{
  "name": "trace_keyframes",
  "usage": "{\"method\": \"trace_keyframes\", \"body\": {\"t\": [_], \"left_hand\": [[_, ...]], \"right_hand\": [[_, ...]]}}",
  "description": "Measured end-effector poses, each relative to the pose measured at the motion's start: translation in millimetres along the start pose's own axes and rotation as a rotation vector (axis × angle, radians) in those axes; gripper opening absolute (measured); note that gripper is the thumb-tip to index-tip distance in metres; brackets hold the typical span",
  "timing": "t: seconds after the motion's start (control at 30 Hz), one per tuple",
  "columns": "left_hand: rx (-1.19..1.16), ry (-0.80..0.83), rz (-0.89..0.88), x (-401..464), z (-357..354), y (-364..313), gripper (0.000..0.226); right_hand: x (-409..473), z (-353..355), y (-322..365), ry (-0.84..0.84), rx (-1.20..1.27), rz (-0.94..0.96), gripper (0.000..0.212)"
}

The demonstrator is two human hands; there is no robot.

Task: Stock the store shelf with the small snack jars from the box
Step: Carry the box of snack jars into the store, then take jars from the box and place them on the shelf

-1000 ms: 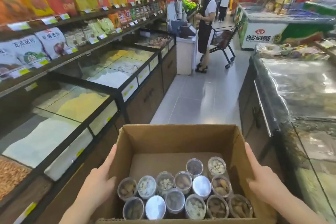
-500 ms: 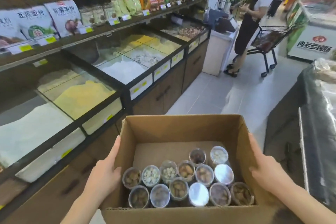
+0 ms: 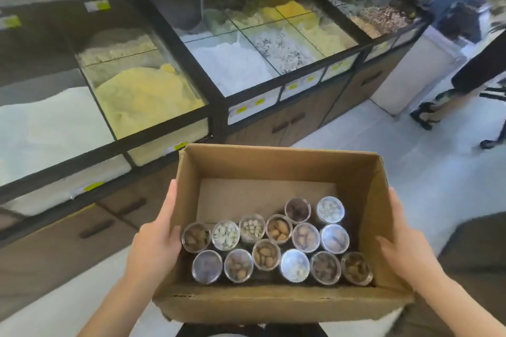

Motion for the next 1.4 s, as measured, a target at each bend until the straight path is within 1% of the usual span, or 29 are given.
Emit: {"method": "trace_keyframes", "body": {"t": [0.17,0.4,0.47,0.57,0.63,0.7,0.8,0.93,1.13,1.27,1.4], "left_hand": [[-0.047,-0.057,0.17,29,-21,26,0.1],[-0.093,-0.127,0.409,71,-76,66,0.095],[-0.116,-0.143,0.487,84,-96,76,0.089],[-0.139,-0.146,0.594,105,-140,93,0.081],[-0.152,-0.174,0.614,119,-176,111,0.081],[-0.166,-0.17,0.676,131,-218,139,0.084],[-0.176,-0.163,0.761,149,-281,182,0.088],[-0.158,-0.166,0.747,176,-352,227,0.082],[-0.132,-0.122,0.801,200,-439,300,0.085],[-0.163,-0.056,0.779,223,-488,339,0.084],[-0.134,-0.01,0.76,244,-525,368,0.081]], "right_hand": [[101,-46,25,0.122,-0.053,0.107,0.117],[229,-125,60,0.302,-0.093,0.173,0.11],[262,-151,64,0.351,-0.112,0.186,0.109],[310,-200,68,0.405,-0.135,0.191,0.107],[338,-237,69,0.414,-0.132,0.217,0.103],[362,-279,65,0.433,-0.133,0.259,0.101],[393,-346,53,0.457,-0.153,0.259,0.101],[416,-427,36,0.468,-0.174,0.264,0.1],[439,-529,8,0.49,-0.192,0.2,0.1],[456,-590,-3,0.526,-0.211,0.189,0.1],[468,-636,-10,0.552,-0.227,0.191,0.1]]}}
Point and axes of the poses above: each hand's wrist, its own x-axis towards the middle knuckle, its own z-axis out of the back of the hand, y = z × x, the point moved 9 cm from there along x, towards the middle knuckle, and after that the axes turned 4 degrees about y, right-handed, at the moved point
